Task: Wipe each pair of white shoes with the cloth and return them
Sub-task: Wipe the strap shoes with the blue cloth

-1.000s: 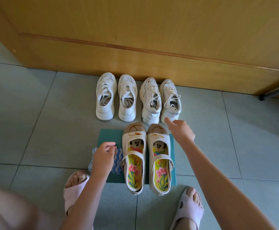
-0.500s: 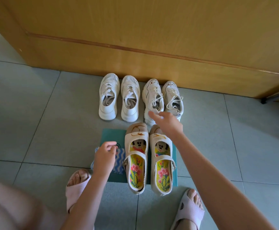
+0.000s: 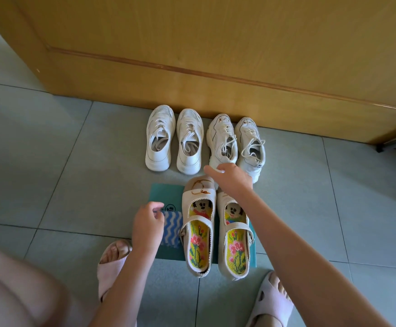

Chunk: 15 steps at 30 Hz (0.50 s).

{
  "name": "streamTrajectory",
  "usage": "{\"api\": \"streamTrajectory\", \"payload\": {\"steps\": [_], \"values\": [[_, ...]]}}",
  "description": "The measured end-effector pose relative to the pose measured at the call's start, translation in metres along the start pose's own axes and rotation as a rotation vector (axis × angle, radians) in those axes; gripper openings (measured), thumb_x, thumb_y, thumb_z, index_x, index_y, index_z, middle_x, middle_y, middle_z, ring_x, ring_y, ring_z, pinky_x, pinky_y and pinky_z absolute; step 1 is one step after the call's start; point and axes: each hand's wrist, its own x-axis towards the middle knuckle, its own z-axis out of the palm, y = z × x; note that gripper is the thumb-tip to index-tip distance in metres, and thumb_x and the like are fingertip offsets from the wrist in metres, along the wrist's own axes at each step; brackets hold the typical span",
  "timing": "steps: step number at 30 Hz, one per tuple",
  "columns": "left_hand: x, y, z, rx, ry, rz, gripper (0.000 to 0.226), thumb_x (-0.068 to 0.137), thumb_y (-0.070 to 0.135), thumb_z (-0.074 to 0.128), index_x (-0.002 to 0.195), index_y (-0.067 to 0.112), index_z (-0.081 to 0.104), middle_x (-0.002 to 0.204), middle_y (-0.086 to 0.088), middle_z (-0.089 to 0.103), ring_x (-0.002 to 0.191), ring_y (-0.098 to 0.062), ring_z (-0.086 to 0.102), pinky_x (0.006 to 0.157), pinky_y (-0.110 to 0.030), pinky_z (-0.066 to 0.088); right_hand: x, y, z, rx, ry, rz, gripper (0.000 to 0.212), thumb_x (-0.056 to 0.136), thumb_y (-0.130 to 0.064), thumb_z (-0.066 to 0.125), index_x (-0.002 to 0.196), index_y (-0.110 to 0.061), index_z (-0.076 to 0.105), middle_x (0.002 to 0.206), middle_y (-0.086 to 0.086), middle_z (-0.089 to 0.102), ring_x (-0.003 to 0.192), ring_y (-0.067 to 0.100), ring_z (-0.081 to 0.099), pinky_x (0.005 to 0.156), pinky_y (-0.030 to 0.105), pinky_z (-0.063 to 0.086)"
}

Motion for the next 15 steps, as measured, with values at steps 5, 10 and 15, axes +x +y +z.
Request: {"api": "streamTrajectory", "payload": {"steps": [5, 10, 15], "values": [[0.005, -0.015, 0.003, 0.269, 0.051, 0.151, 0.028, 0.086, 0.008, 0.06, 0.113, 0.016, 0.063, 0.113, -0.003, 0.066, 0.108, -0.025, 0.053, 0.092, -0.032, 0.038, -0.003, 0.003, 0.002, 0.161, 0.082, 0.047, 0.038, 0.073, -0.062, 0.035, 0.075, -0.028, 0.051, 0.062, -0.007, 0.055, 0.074, 0.021, 0.055, 0.061, 0.026, 0.036], [0.008, -0.021, 0.003, 0.41, -0.014, 0.189, 0.028, 0.086, 0.021, 0.064, 0.114, 0.019, 0.063, 0.113, -0.005, 0.063, 0.11, -0.027, 0.046, 0.092, -0.034, 0.037, -0.004, 0.034, -0.007, 0.664, 0.038, 0.069, 0.085, 0.072, -0.078, 0.048, 0.13, -0.017, 0.048, 0.121, 0.002, 0.059, 0.109, 0.019, 0.056, 0.095, 0.04, 0.045], [0.009, -0.018, 0.0, 0.509, -0.013, 0.184, 0.018, 0.087, 0.035, 0.062, 0.097, 0.021, 0.066, 0.105, -0.003, 0.06, 0.103, -0.022, 0.043, 0.088, -0.03, 0.034, -0.007, 0.11, -0.001, 0.803, 0.228, 0.169, 0.027, 0.095, -0.026, 0.052, 0.116, -0.009, 0.054, 0.098, 0.0, 0.058, 0.094, 0.019, 0.051, 0.069, 0.027, 0.041]]}}
